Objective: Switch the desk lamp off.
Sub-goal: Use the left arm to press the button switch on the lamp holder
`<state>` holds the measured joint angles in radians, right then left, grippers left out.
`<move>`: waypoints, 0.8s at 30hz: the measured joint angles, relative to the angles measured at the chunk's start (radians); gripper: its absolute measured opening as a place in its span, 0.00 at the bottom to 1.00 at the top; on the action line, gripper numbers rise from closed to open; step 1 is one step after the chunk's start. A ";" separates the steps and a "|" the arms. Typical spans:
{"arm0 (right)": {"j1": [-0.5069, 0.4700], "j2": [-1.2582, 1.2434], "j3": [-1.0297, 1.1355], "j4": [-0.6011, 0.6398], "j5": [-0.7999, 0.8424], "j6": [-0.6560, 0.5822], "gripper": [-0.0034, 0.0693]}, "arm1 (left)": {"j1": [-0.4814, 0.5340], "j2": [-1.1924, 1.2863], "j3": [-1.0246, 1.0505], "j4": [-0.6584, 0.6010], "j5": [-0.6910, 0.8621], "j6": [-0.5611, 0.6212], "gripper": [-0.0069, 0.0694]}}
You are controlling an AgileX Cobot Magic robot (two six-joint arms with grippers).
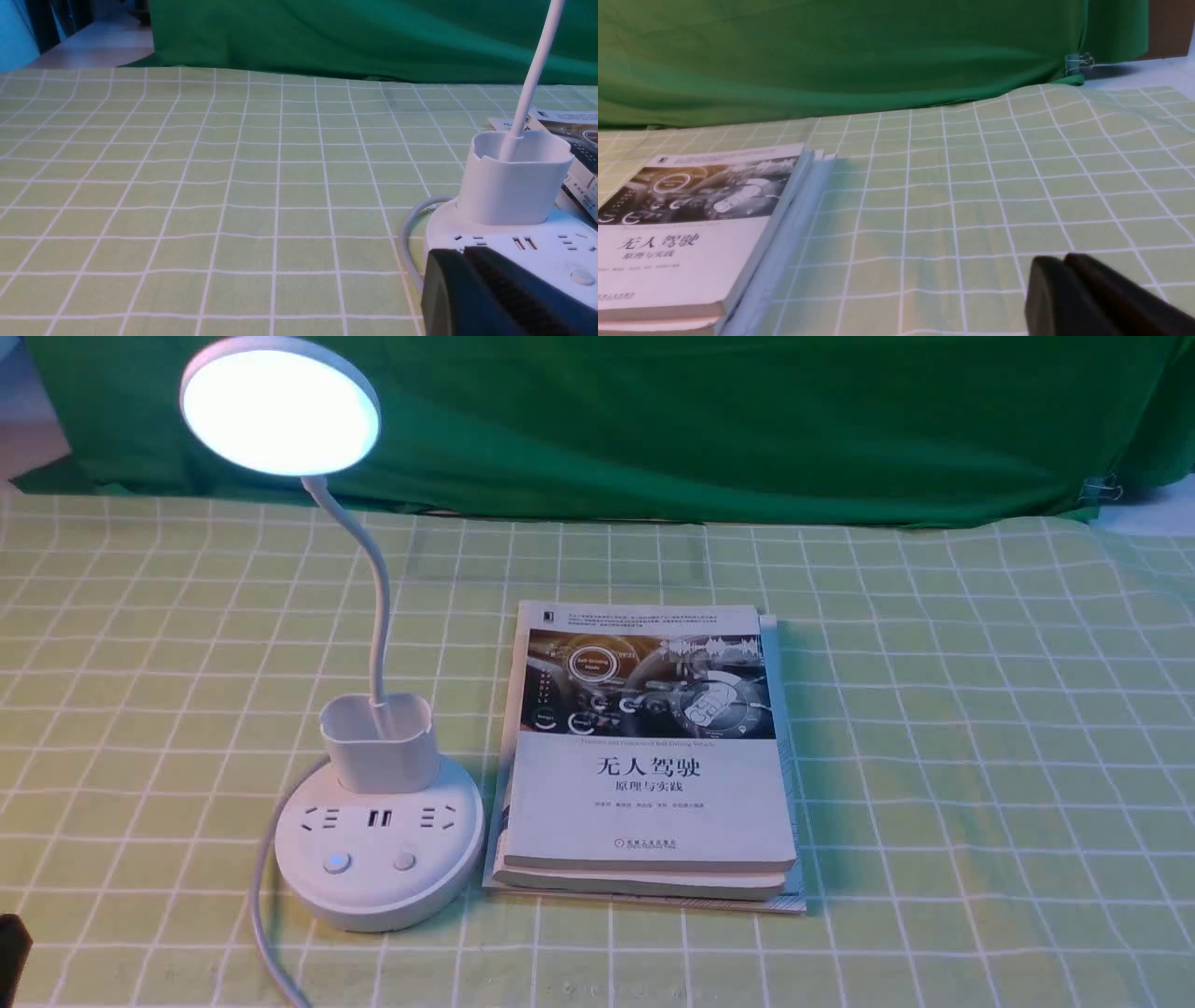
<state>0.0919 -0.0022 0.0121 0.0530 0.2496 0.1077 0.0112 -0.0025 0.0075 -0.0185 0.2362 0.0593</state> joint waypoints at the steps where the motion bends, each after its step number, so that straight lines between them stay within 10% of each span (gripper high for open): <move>1: 0.000 0.000 0.000 0.000 0.000 0.000 0.09 | 0.000 0.000 0.000 0.000 0.000 0.000 0.10; 11: 0.000 0.000 0.000 0.000 0.000 0.000 0.09 | 0.000 0.000 0.000 -0.005 -0.032 -0.006 0.10; 18: 0.000 0.000 0.000 0.000 0.000 0.000 0.09 | 0.000 0.000 0.000 -0.373 -0.249 -0.258 0.10; 24: 0.000 0.000 0.000 0.000 -0.001 0.001 0.09 | 0.000 0.000 -0.010 -0.394 -0.326 -0.293 0.10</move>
<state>0.0919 -0.0022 0.0121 0.0530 0.2482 0.1084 0.0112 -0.0025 -0.0023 -0.4120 -0.0900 -0.2336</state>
